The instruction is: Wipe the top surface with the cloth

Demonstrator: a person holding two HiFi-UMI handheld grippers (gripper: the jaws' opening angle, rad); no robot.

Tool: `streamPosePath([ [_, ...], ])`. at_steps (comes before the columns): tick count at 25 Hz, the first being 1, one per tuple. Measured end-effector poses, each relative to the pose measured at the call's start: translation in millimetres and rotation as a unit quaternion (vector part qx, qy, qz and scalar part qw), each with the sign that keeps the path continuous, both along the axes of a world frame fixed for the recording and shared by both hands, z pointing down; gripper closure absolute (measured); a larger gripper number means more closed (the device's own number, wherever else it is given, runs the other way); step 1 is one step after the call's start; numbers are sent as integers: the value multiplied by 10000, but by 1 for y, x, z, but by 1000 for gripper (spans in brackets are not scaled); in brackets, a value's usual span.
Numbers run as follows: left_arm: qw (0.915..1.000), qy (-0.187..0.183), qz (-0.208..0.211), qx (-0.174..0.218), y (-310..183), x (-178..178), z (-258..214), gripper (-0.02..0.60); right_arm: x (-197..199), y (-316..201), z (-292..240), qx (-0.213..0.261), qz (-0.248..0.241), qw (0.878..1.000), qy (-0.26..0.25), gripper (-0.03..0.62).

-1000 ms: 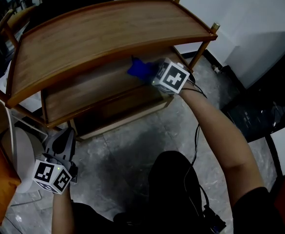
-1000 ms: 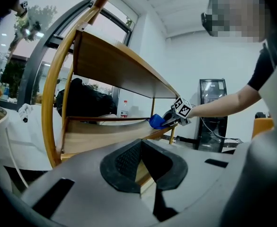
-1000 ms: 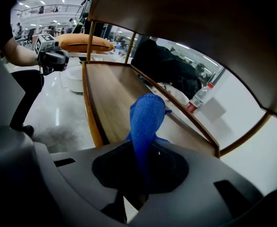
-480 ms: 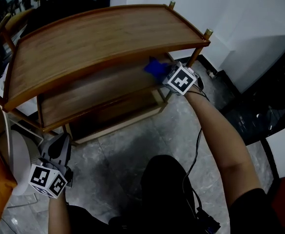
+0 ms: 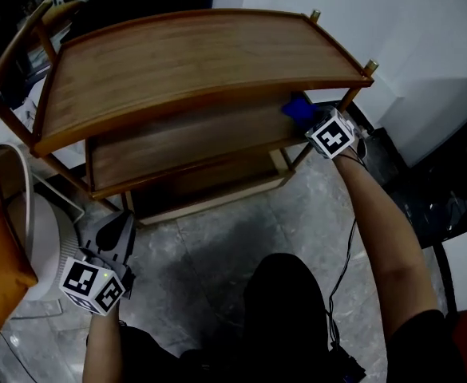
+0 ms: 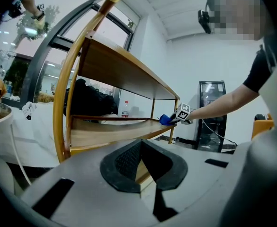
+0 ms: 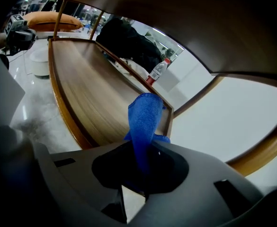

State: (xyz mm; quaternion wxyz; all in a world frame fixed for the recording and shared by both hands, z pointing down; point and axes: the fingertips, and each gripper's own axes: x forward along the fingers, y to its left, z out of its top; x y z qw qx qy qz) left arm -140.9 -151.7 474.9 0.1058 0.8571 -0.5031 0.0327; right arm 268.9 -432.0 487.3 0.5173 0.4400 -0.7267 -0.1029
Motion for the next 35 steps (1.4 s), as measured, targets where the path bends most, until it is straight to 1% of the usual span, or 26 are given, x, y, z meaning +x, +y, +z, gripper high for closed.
streamPosePath([
  [2,10000,45,-77,31,2,-6,1,569,0,-2,-3,52,60,10000,-33,519],
  [3,9999,78,-117,64,3,-10,0,569,-7,0,-7,142,-16,9999,-82,519],
  [5,9996,154,-222,126,4,-19,-3,569,-42,7,-19,431,-496,9972,-361,519],
  [6,9993,174,-282,152,4,-25,-6,569,-69,13,-23,533,-820,9936,-569,519],
  [8,9989,139,-389,201,1,-37,-11,569,-135,27,-27,557,-1480,9829,-942,519],
  [10,9987,34,-469,206,-4,-46,-15,569,-207,43,-26,481,-2082,9691,-1232,519],
  [13,9981,-153,-561,189,-10,-56,-21,569,-309,72,-21,323,-2768,9473,-1580,519],
  [15,9973,-259,-652,207,-15,-62,-27,569,-367,91,-15,123,-3115,9353,-1676,519],
  [17,9963,-330,-764,208,-19,-69,-31,569,-418,111,-9,-182,-3375,9249,-1739,519],
  [19,9955,-340,-865,187,-21,-76,-32,569,-460,131,-7,-361,-3618,9152,-1739,519],
  [21,9945,-333,-982,160,-19,-84,-32,569,-493,145,-4,-467,-3800,9100,-1592,519],
  [24,9926,-371,-1151,63,-14,-93,-29,569,-525,153,8,-676,-3990,9069,-1173,519],
  [26,9915,-491,-1206,0,-10,-96,-27,569,-535,155,18,-701,-4182,9025,-752,519],
  [28,9907,-589,-1226,3,-8,-97,-27,569,-538,156,26,-763,-4281,8993,-468,519],
  [30,9911,-598,-1185,3,-8,-96,-26,569,-535,156,27,-852,-4289,8984,-403,519],
  [35,9928,-707,-971,-47,-12,-80,-17,569,-514,145,29,-1117,-4109,9035,-486,519],
])
